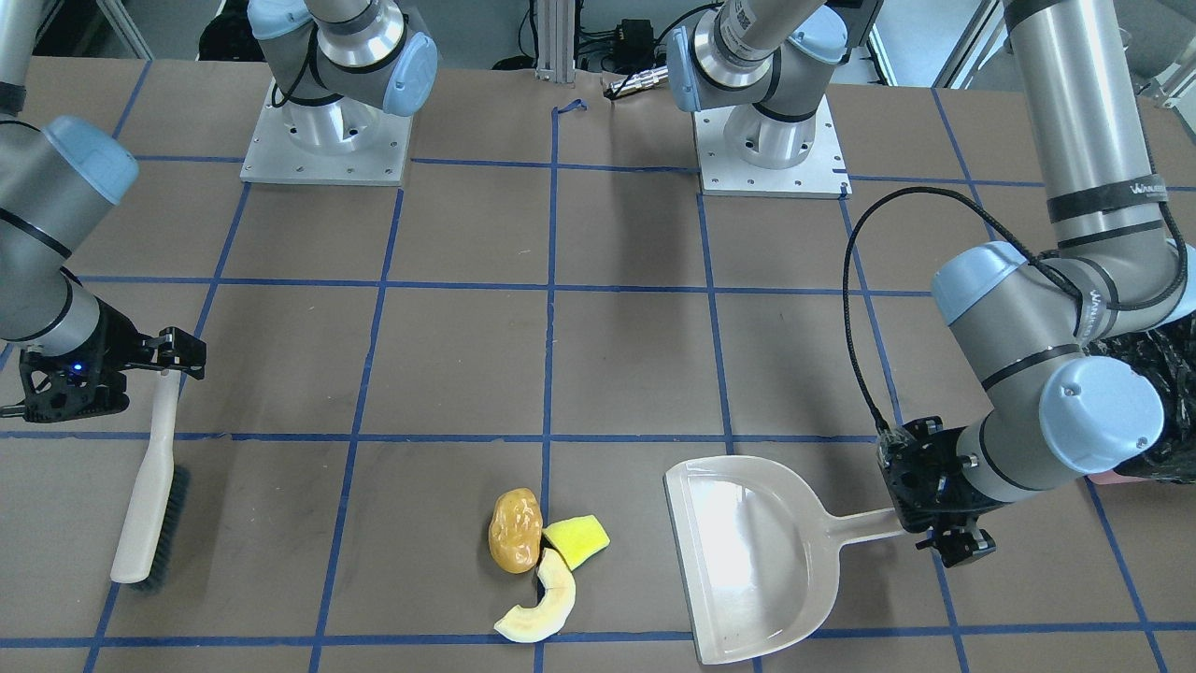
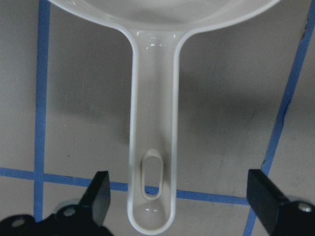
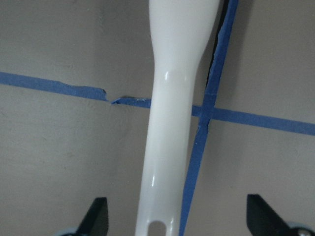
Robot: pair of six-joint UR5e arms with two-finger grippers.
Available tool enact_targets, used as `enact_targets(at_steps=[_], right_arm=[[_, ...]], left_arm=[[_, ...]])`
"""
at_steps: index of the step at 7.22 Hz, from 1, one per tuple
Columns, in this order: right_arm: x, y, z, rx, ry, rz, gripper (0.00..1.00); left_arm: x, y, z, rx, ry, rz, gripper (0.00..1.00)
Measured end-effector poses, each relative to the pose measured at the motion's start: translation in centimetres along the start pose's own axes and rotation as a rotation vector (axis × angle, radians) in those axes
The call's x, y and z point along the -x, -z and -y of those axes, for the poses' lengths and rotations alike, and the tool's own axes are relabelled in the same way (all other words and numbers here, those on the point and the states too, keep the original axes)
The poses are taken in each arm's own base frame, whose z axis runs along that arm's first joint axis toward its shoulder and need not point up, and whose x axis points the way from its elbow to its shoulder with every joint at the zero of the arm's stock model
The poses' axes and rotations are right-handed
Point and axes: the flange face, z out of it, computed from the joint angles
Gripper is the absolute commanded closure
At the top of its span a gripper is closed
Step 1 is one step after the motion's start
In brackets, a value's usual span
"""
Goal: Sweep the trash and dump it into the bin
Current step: 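Close the left gripper on the dustpan handle while the right gripper grasps the brush handle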
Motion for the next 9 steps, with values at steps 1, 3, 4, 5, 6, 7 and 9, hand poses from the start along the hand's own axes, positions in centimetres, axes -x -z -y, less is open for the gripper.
enact_targets(at_steps=[1,3,4,5,6,7,9], right_arm=[[0.2,-0.1,0.0,0.003,-0.036,0.002,0.04],[0.4,-0.2,0.0,0.004,-0.055,0.004,0.34],[0.4,-0.2,0.1,0.003,-0.056,0.003,0.46],[0.4,-0.1,0.1,0.000,-0.058,0.002,0.50],[0.4,0.0,0.1,-0.001,-0.061,0.002,0.52],[0.4,0.1,0.1,-0.004,-0.062,0.002,0.53],[0.4,0.3,0.1,-0.007,-0.063,0.000,0.59]], left_arm=[[0.0,-0.2,0.2,-0.004,-0.002,-0.003,0.07],[0.3,-0.5,0.6,-0.009,-0.005,-0.005,0.11],[0.6,-0.7,0.7,-0.010,-0.007,-0.004,0.22],[0.8,-0.7,0.9,-0.010,-0.010,-0.004,0.25],[0.8,-0.8,1.1,-0.010,-0.013,-0.003,0.28],[0.8,-0.8,1.2,-0.010,-0.015,-0.003,0.34],[0.8,-1.0,1.6,-0.012,-0.020,-0.006,0.53]])
